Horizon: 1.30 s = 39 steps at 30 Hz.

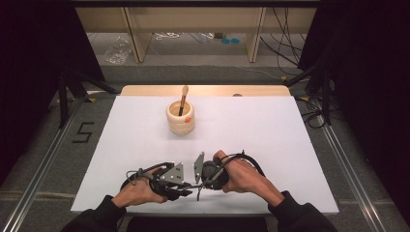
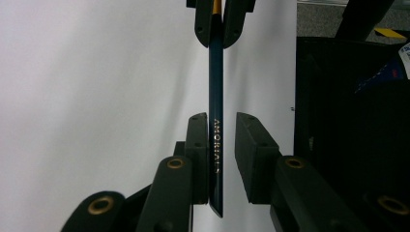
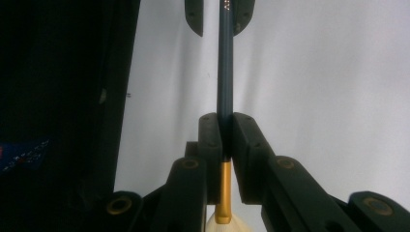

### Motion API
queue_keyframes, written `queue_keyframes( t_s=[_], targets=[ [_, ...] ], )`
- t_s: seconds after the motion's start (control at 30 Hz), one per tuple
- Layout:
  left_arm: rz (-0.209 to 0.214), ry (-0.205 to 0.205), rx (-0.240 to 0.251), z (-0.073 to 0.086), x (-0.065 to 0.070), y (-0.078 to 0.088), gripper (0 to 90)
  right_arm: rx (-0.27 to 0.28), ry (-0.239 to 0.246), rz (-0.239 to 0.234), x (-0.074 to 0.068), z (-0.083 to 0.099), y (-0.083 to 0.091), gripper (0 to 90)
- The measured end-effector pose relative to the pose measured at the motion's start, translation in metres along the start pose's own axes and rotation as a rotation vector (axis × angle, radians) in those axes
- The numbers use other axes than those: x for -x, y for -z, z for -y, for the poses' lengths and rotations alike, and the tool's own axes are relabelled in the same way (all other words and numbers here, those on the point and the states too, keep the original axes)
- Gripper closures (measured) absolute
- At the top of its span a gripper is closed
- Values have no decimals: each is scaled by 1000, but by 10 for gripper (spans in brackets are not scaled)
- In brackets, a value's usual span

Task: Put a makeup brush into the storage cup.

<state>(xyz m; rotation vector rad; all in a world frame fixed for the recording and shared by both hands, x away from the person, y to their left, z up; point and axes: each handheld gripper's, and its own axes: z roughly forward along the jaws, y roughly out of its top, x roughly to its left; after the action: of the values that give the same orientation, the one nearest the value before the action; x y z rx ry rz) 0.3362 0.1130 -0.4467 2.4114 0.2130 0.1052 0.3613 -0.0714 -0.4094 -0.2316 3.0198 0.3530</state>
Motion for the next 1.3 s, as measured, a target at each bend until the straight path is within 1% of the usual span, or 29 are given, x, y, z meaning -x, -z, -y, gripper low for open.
queue_keyframes(
  t_s=[0.03, 0.07, 0.13, 0.17, 0.2, 0.23, 0.27, 0.3, 0.37, 0.4, 0.43, 0.5, 0.57, 0.7, 0.73, 0.77, 0.8, 0.83, 0.93, 0.97, 1.0, 1.03, 1.07, 1.1, 1.13, 1.2, 1.23, 1.3],
  targets=[
    [-2, -6, -5, 0, 0, 0, 761, -4, -6, 2, 0, 0, 0, 830],
    [-3, -5, -4, -1, 0, 0, 765, -9, 7, 6, 0, 0, 0, 830],
    [-1, 1, 3, -1, 0, -1, 769, -9, 6, 8, 0, 0, -1, 831],
    [2, -2, 1, -1, 0, -1, 770, -30, -27, 0, -2, -1, 0, 830],
    [3, -1, 0, -1, 0, -1, 772, -21, -25, -2, -2, -1, 0, 831],
    [3, -1, 0, -2, 0, -1, 773, -2, -1, 2, -1, -1, -1, 830],
    [1, -8, -7, -2, 0, -1, 777, -22, -27, -6, -3, -2, 0, 830],
    [0, -6, -4, -2, 0, -1, 782, -28, -37, -8, -4, -2, 0, 831],
    [-3, -8, -3, -2, 0, -1, 791, -29, -39, -6, -4, -2, 0, 830],
    [-3, -6, -1, -2, 0, -1, 794, -2, -27, -1, -3, -2, -1, 831],
    [0, -1, 3, -2, 0, -1, 798, 0, -14, 3, -2, -2, -1, 830],
    [-2, -7, -4, -2, -1, -1, 805, 3, 3, 3, -1, -2, -1, 831],
    [-4, 7, 2, -2, 0, -2, 806, 7, 3, 2, -1, -2, 0, 830],
    [-1, -1, -5, -2, 0, -3, 815, 9, 3, 2, -1, -2, 1, 831],
    [0, -4, -7, -2, 0, -2, 821, 18, 0, 3, -2, -2, 0, 831],
    [-4, -7, -13, -2, -1, -3, 823, 13, 13, 6, -1, -2, 0, 831],
    [-3, -7, -13, -2, -1, -3, 824, 7, 1, 2, -2, -2, 1, 830],
    [-1, -10, -14, -2, -1, -3, 824, 6, 0, 0, -2, -2, 1, 830],
    [2, -11, -14, -2, 0, -4, 820, 6, 25, 3, -1, -2, 1, 831],
    [3, -8, -13, -3, 0, -4, 820, 4, 24, 1, -1, -3, 1, 830],
    [2, -7, -11, -3, 0, -4, 820, 14, -1, -2, -3, -4, 0, 831],
    [1, -8, -11, -3, 0, -5, 820, 17, -11, -12, -4, -4, -1, 831],
    [0, -7, -11, -3, 1, -5, 820, 18, -7, -16, -4, -4, -1, 831],
    [-7, -13, -12, -3, 0, -5, 820, 13, -19, -15, -5, -5, -1, 831],
    [9, -22, -16, -3, -1, -5, 821, -26, -17, -12, -5, -4, 1, 830],
    [6, -23, -13, -4, 0, -6, 830, -12, -36, -17, -6, -5, 0, 831],
    [3, -23, -11, -4, 0, -5, 832, -17, -19, -12, -5, -5, 0, 830],
    [3, -22, -12, -4, -1, -6, 833, -21, -17, -11, -5, -5, 0, 831]
  ],
)
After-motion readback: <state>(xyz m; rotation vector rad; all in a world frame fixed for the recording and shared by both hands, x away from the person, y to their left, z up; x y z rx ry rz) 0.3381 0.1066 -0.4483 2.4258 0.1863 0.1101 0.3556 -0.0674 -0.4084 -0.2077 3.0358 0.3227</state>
